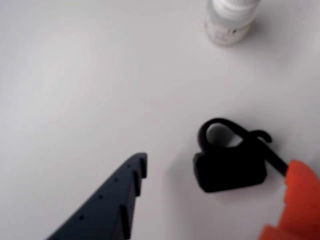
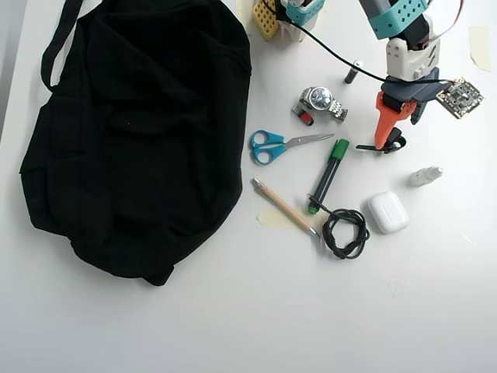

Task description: Put the black bike light into the black bag

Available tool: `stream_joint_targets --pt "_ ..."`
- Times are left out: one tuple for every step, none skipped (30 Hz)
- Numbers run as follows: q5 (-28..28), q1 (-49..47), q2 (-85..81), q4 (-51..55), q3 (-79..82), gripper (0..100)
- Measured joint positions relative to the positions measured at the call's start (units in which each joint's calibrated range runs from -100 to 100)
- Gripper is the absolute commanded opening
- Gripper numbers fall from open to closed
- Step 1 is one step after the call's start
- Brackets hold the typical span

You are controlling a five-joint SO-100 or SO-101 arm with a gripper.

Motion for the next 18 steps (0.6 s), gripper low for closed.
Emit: stream_joint_targets --pt "0.0 0.07 0.08 0.0 0.0 35" --pt "0.0 0.15 0.08 0.0 0.0 35" --pt "0.0 0.22 0.08 0.0 0.0 35" --pt "0.0 0.22 0.08 0.0 0.0 35" --pt "-0.1 0.22 0.08 0.0 0.0 35" --pt "-0.39 0.15 0.08 0.0 0.0 35" --pt "-0.54 0.07 0.08 0.0 0.0 35" --pt "-0.63 0.07 0.08 -0.09 0.0 35" --pt "-0.68 0.07 0.08 -0.51 0.0 35" --pt "-0.68 0.07 0.08 -0.68 0.0 35" --pt "-0.68 0.15 0.08 -0.85 0.0 35" --pt "-0.68 0.15 0.08 -0.85 0.0 35" --pt "-0.68 0.15 0.08 -0.85 0.0 35" --pt "-0.68 0.15 0.17 -0.85 0.0 35" --pt "-0.68 0.15 0.5 -0.85 -0.09 35" --pt "-0.68 0.15 0.92 -0.85 -0.26 35" --pt "-0.68 0.15 1.33 -0.85 -0.77 35" --pt "-0.68 0.22 1.75 -0.85 -1.37 35"
